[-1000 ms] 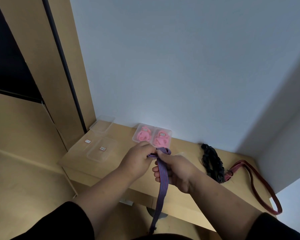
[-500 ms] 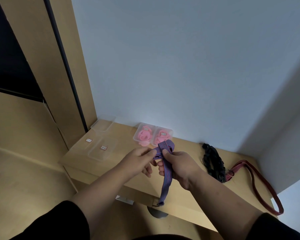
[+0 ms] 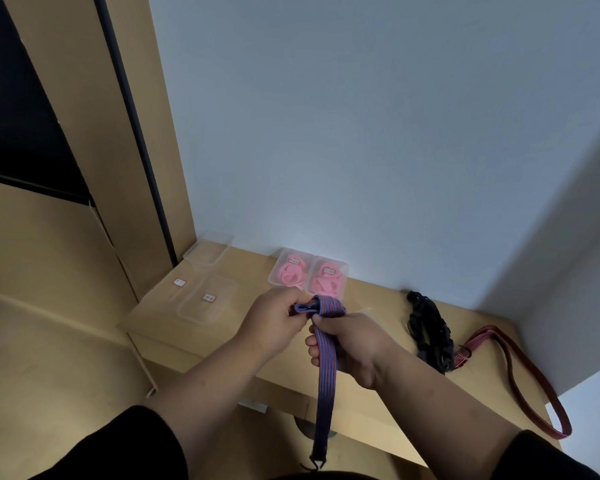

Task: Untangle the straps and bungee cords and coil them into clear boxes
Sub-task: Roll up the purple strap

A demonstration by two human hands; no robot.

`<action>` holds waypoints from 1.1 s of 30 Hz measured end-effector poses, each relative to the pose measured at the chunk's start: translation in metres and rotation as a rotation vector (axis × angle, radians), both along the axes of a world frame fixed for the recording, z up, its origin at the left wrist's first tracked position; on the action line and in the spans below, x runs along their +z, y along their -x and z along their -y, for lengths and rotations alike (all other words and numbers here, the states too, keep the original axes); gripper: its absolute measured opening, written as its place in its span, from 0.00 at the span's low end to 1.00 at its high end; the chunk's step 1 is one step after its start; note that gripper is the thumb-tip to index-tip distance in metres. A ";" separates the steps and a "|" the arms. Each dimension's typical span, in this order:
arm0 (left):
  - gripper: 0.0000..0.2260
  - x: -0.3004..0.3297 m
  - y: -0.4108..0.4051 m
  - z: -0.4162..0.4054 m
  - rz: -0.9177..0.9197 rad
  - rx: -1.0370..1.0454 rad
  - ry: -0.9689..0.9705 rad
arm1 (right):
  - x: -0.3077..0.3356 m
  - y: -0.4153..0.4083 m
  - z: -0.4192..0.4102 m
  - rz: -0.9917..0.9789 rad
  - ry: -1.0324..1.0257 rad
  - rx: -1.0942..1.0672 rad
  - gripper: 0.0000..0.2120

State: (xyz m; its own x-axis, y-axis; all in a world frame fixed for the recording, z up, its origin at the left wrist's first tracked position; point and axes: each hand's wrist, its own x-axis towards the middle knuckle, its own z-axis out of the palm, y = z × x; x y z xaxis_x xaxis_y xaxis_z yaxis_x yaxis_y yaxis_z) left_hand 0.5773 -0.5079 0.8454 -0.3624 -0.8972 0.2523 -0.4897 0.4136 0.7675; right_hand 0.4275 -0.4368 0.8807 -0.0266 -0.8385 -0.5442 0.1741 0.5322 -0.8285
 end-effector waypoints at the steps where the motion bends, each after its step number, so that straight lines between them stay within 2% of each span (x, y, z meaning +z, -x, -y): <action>1: 0.02 0.000 0.000 0.000 0.038 0.002 0.075 | 0.001 -0.001 0.000 0.019 -0.005 -0.002 0.11; 5: 0.05 -0.004 -0.002 0.000 0.080 -0.033 0.207 | 0.001 -0.001 0.001 0.081 -0.002 -0.045 0.25; 10: 0.15 -0.010 -0.004 0.001 0.004 -0.128 0.197 | 0.001 -0.001 0.006 0.055 0.054 -0.146 0.22; 11: 0.17 -0.012 -0.004 0.000 -0.052 -0.129 0.115 | 0.001 0.000 0.007 0.048 0.070 -0.160 0.22; 13: 0.18 -0.014 -0.004 -0.001 -0.274 -0.101 -0.195 | 0.002 0.002 0.010 0.048 0.092 -0.169 0.21; 15: 0.11 -0.010 -0.002 -0.001 -0.554 -0.083 -0.568 | 0.001 0.005 0.011 0.053 0.103 -0.152 0.20; 16: 0.05 -0.009 -0.002 -0.001 -0.640 -0.097 -0.690 | 0.001 0.005 0.011 0.056 0.106 -0.135 0.20; 18: 0.07 -0.005 -0.003 0.001 -0.636 -0.123 -0.746 | -0.001 0.006 0.011 0.055 0.116 -0.099 0.19; 23: 0.06 -0.005 -0.001 0.007 -0.575 -0.105 -0.663 | -0.005 0.005 0.011 0.011 0.110 -0.078 0.18; 27: 0.05 -0.006 0.000 0.012 -0.523 -0.063 -0.512 | -0.005 0.003 0.012 -0.001 0.049 -0.051 0.19; 29: 0.06 -0.007 -0.002 0.014 -0.438 -0.049 -0.399 | -0.006 0.001 0.012 -0.014 0.011 -0.038 0.19; 33: 0.06 -0.009 -0.003 0.016 -0.141 -0.036 -0.103 | -0.005 -0.001 0.012 0.018 -0.027 -0.004 0.16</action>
State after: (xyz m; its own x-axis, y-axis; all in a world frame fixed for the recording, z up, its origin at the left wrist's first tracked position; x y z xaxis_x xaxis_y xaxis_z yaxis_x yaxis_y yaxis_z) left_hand 0.5805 -0.5238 0.8360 -0.3622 -0.9081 0.2099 -0.3609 0.3443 0.8668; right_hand 0.4281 -0.4490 0.8762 -0.0195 -0.8234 -0.5671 0.1911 0.5537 -0.8105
